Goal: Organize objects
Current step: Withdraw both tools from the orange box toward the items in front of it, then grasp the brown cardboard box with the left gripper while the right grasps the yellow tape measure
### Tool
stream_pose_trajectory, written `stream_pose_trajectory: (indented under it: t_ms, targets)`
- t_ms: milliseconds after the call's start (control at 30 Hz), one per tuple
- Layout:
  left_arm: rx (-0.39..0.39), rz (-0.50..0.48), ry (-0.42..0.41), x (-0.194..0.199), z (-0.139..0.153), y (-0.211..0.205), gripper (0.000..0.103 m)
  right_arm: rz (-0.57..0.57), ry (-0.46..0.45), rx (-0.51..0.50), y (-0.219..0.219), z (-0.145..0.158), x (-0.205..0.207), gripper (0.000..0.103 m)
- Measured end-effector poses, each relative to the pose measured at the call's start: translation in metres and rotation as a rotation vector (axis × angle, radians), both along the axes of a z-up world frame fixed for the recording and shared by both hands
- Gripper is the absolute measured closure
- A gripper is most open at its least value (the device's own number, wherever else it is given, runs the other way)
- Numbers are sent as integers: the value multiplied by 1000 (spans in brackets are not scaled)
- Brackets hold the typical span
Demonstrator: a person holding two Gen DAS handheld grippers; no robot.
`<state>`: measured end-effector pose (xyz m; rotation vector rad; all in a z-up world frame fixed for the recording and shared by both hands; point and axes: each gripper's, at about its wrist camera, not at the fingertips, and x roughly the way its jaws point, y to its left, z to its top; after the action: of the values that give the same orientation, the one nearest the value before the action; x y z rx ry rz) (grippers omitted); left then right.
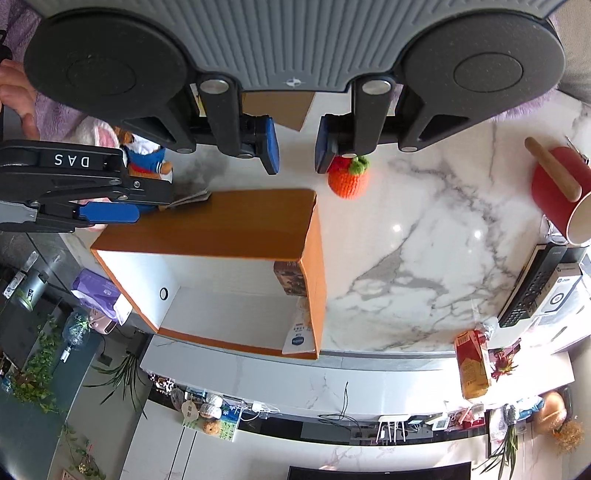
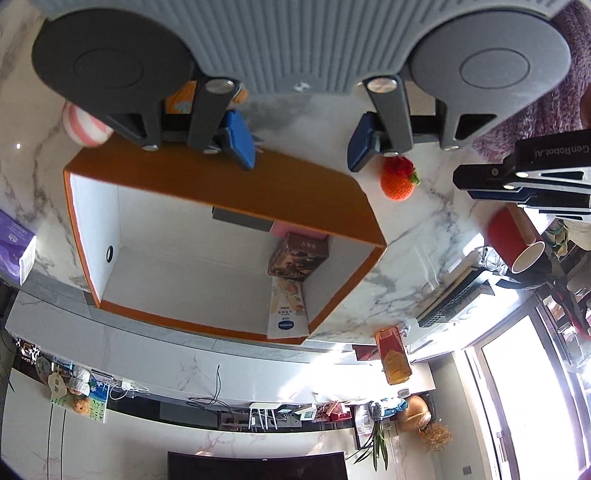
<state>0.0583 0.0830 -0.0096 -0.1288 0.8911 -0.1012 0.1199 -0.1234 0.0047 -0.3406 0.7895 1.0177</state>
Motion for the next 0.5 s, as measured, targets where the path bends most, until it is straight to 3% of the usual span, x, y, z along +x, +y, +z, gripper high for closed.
stream_pose_trajectory:
  t_ms: [133, 500]
  targets:
    - [-9, -19, 35, -16, -8, -1, 64, -34, -15, -19, -12, -14, -16, 45]
    - [37, -117, 57, -39, -24, -12, 48, -40, 7, -42, -35, -45, -49, 45]
